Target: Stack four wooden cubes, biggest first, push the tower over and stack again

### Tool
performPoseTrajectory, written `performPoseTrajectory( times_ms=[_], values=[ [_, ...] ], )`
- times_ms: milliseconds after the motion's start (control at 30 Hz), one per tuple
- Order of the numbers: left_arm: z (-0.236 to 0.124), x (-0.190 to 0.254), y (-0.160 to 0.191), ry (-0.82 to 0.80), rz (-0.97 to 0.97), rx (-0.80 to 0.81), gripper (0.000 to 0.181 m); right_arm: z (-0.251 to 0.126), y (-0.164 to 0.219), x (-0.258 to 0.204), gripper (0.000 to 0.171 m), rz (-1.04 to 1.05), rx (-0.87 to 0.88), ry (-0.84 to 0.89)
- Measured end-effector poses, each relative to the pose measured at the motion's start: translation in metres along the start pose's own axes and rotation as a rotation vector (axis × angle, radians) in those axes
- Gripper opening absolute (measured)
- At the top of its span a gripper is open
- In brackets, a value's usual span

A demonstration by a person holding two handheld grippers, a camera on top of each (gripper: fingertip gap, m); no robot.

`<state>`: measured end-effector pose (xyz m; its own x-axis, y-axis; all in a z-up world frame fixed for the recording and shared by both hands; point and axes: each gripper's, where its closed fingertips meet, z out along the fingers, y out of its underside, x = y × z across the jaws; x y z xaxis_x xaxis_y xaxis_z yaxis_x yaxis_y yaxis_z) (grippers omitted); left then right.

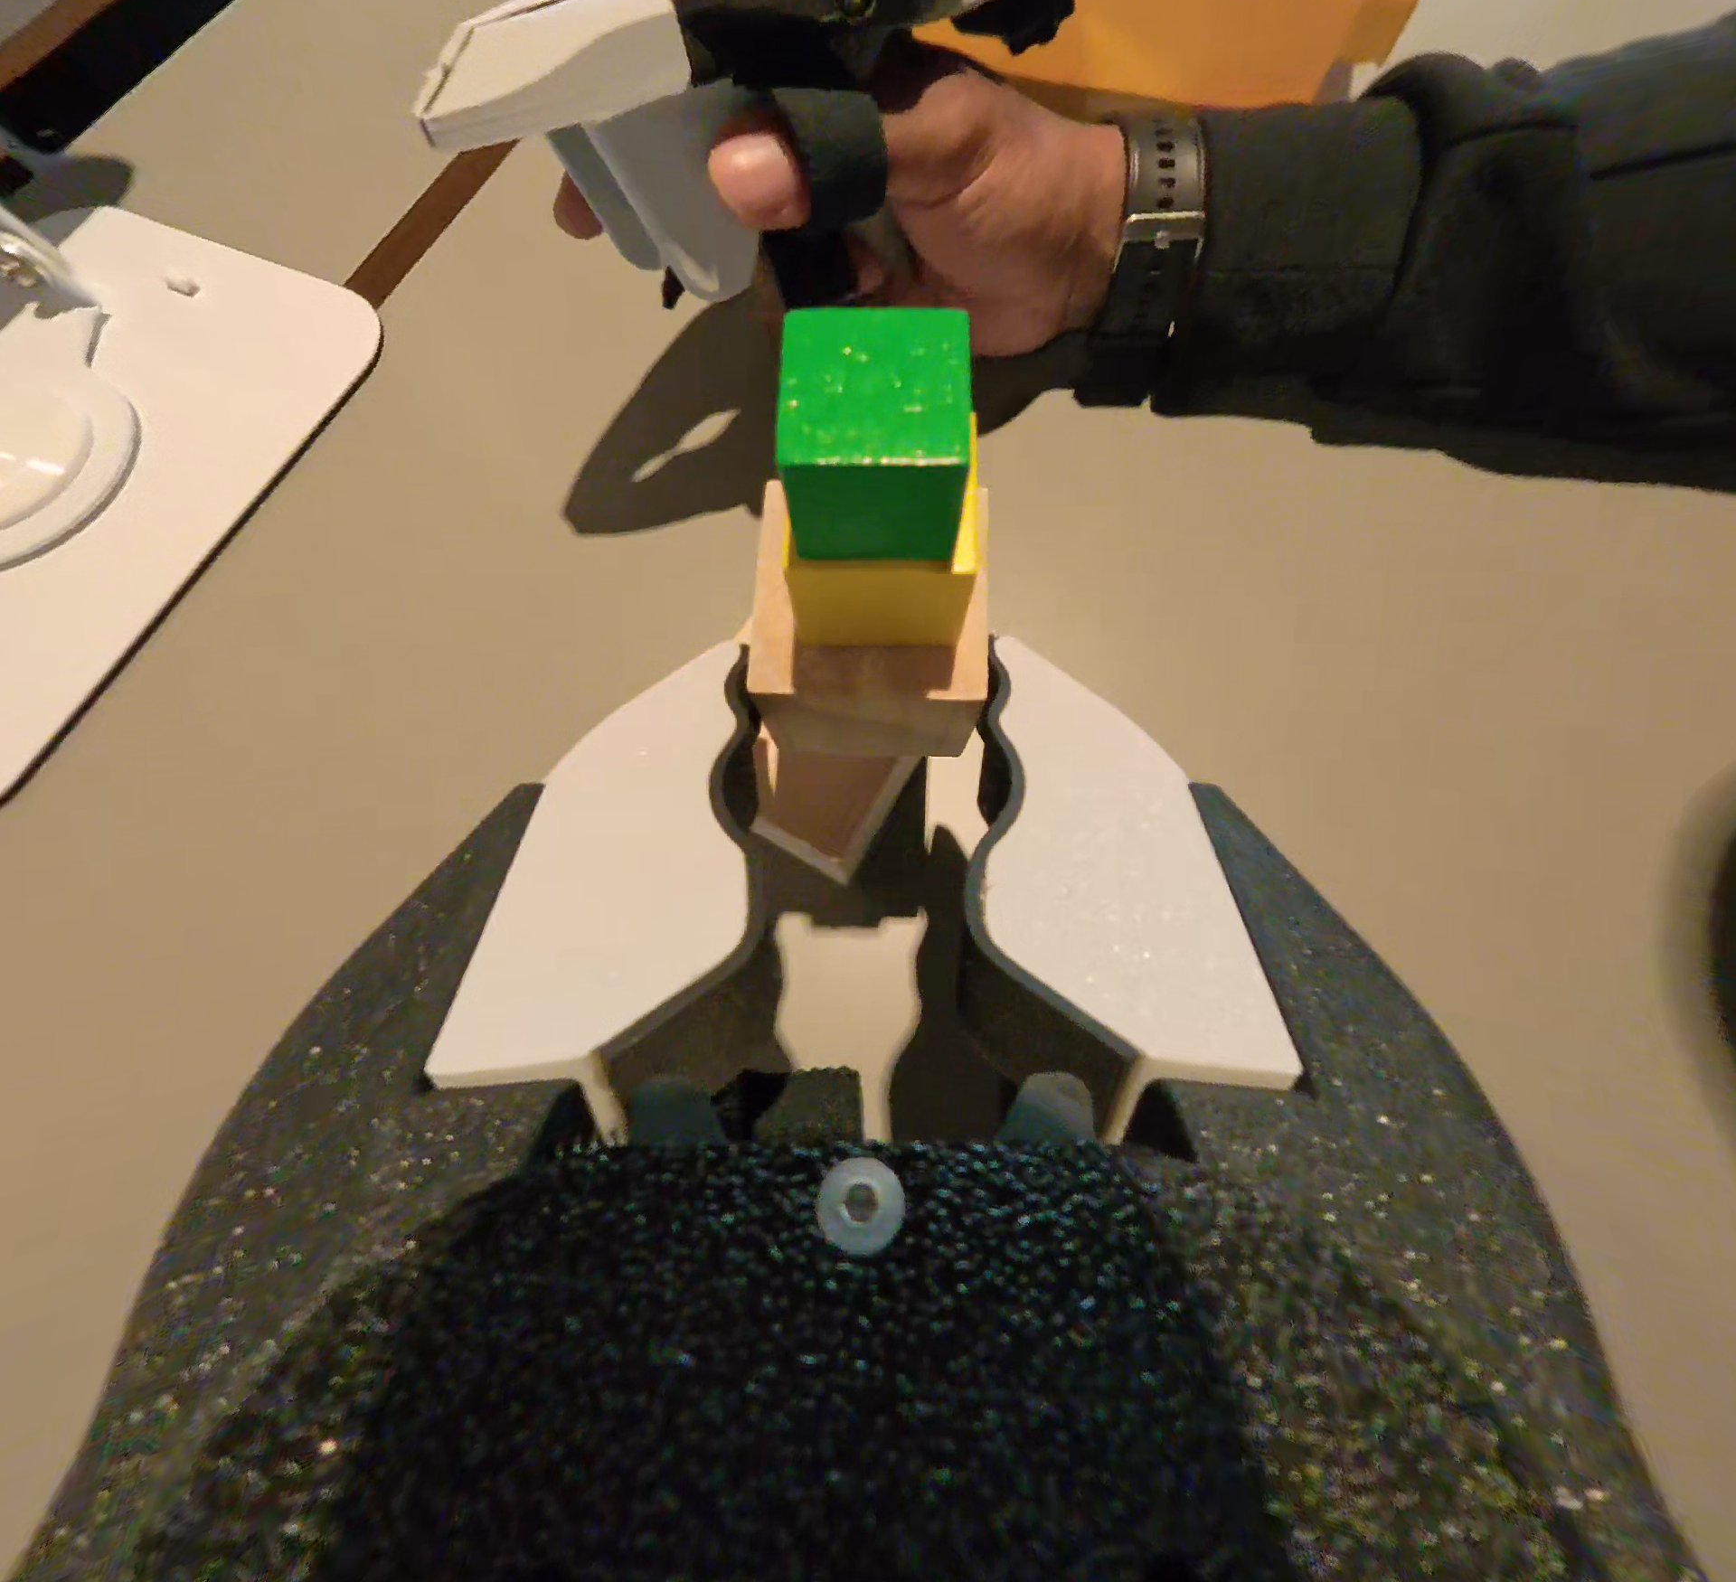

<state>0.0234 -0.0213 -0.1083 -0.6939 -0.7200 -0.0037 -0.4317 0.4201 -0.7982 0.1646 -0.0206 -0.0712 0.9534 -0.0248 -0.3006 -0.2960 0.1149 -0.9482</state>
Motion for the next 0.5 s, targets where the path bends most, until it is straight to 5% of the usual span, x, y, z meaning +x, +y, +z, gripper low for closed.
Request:
performPoseTrajectory(
  times_ms=[500],
  values=[
    [0.005,-0.013,0.012,0.254,0.202,-0.073,0.044,0.001,0.001,0.000,0.000,0.009,-0.009,-0.012]
  ],
)
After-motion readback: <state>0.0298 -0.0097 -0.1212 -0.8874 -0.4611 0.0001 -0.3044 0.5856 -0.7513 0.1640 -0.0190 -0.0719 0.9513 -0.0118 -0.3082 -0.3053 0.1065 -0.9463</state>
